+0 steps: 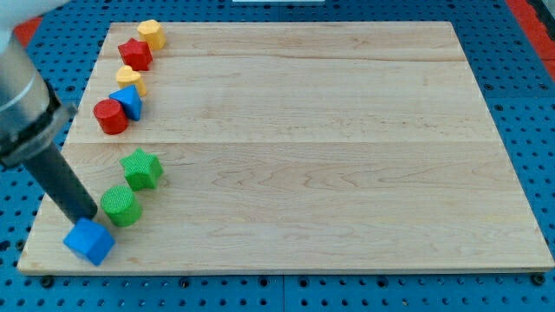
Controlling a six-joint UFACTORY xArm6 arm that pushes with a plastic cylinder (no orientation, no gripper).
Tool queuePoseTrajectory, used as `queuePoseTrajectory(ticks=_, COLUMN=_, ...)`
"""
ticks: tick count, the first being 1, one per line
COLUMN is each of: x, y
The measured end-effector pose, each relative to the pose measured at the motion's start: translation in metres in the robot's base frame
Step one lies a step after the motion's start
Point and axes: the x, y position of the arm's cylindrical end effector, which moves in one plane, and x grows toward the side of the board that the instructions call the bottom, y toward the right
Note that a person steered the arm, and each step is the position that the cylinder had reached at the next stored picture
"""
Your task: Move blue cube to bottom left
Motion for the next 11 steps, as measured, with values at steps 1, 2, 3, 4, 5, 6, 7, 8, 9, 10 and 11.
queuePoseTrajectory(ticks=1, x=-0.001, y=0.039)
queuePoseTrajectory(ticks=2, x=-0.025, y=0.057)
queuePoseTrajectory(ticks=3, x=0.035, y=0.111)
queuePoseTrajectory(ticks=4, x=0.051, y=0.109)
queuePoseTrajectory(ticks=5, x=0.052, y=0.090)
queuePoseTrajectory(ticks=6, x=0.051, y=0.055)
queuePoseTrajectory(ticks=7, x=0.052, y=0.054)
queuePoseTrajectory(ticks=8, x=0.052, y=0.036)
queuePoseTrajectory(ticks=9, x=0.051, y=0.011)
queuePoseTrajectory(ticks=10, x=0.051, y=0.011)
queuePoseTrajectory(ticks=11, x=0.052, y=0.006)
